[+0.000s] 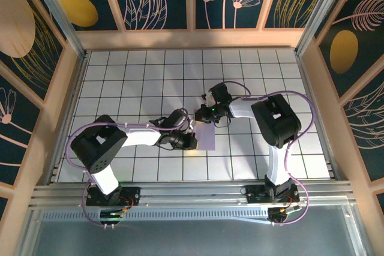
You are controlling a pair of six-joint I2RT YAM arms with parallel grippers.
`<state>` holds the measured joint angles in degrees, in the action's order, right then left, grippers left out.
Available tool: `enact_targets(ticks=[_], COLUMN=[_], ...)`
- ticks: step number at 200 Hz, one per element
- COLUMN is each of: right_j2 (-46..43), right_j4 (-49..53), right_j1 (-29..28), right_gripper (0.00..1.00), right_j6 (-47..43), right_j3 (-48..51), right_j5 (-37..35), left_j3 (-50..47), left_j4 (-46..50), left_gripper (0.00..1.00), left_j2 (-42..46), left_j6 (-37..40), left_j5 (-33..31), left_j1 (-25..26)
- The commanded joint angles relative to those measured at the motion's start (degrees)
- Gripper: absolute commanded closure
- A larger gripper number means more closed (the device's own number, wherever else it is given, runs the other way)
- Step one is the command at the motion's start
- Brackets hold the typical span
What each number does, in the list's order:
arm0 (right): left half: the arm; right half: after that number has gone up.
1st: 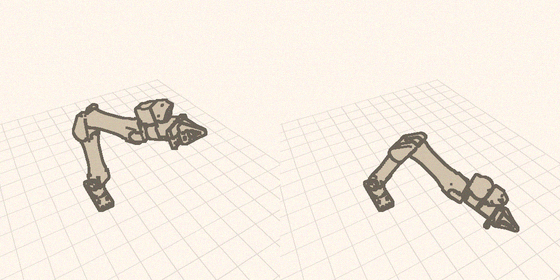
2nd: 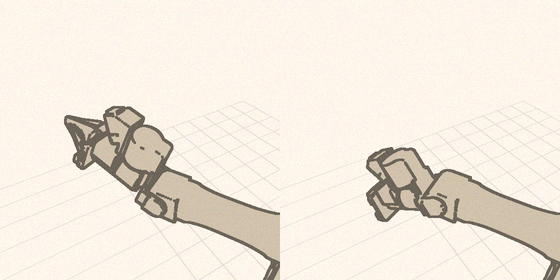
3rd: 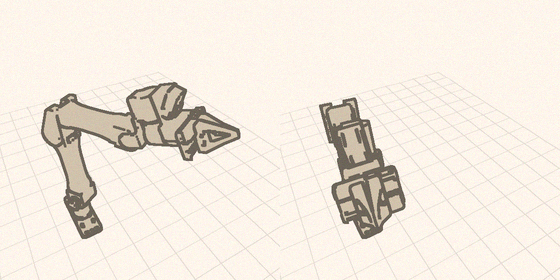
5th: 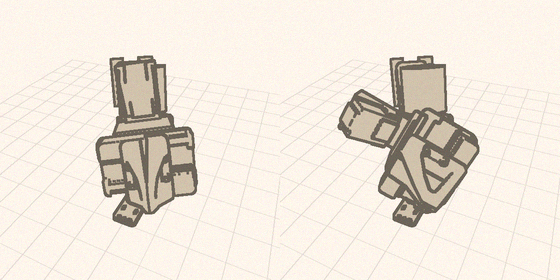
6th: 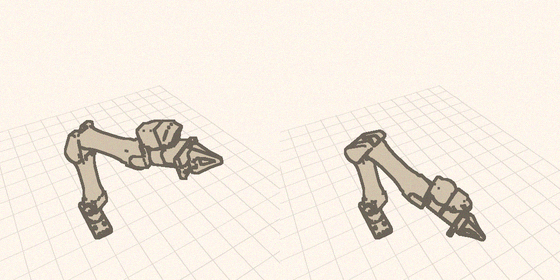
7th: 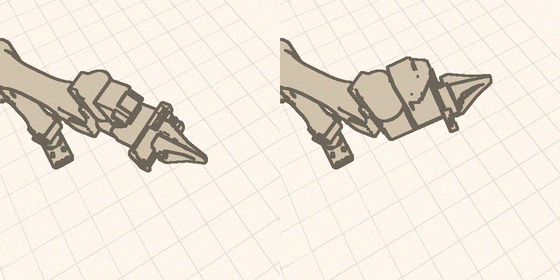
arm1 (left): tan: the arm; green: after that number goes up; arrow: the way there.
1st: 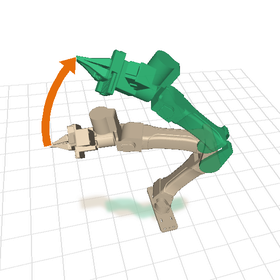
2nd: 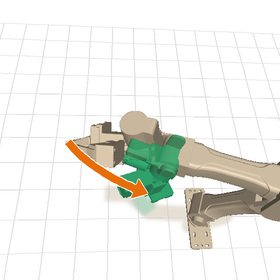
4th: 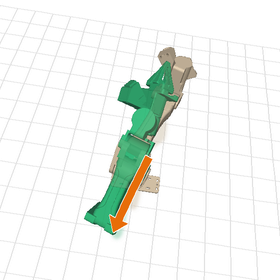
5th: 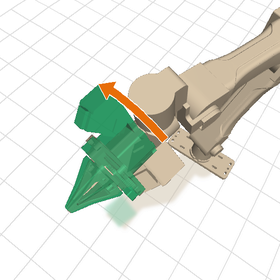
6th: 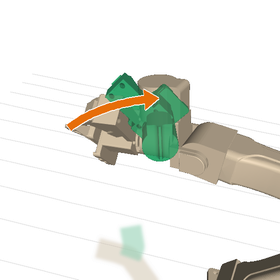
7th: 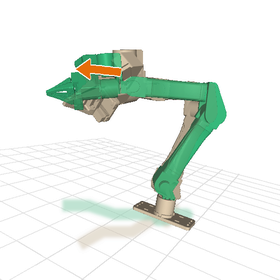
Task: Fold a paper plane with a square sheet of paper (fold left side to right side)
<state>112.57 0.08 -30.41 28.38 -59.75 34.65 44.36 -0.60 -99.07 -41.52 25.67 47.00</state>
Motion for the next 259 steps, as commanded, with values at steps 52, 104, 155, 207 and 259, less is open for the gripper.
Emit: enact_targets(ticks=[52, 104, 155, 207, 259], right_j2=[3.54, 2.68, 2.17, 2.15, 2.13], right_j4=[4.24, 3.07, 3.31, 2.84, 3.1], right_j1=[1.23, 1.15, 1.14, 1.06, 1.06], right_gripper=[1.0, 1.0, 1.0, 1.0, 1.0], right_j6=[-2.45, -1.93, -1.85, -1.49, -1.66], right_j3=[0.57, 0.92, 0.69, 0.8, 0.9], right_j5=[-7.67, -6.47, -6.7, -6.24, -6.46], left_j3=[3.23, 11.06, 12.53, 9.73, 10.1], left_j4=[9.3, 14.04, 7.48, 1.33, 1.26], left_gripper=[1.0, 1.0, 1.0, 1.0, 1.0], left_j2=[5.51, 7.52, 1.54, -4.31, -8.96], left_j6=[3.35, 6.69, 6.06, 3.89, 2.53], left_j5=[2.72, -1.32, 4.32, 8.07, 6.31], left_j1=[-0.27, -8.06, -9.83, -8.89, -7.36])
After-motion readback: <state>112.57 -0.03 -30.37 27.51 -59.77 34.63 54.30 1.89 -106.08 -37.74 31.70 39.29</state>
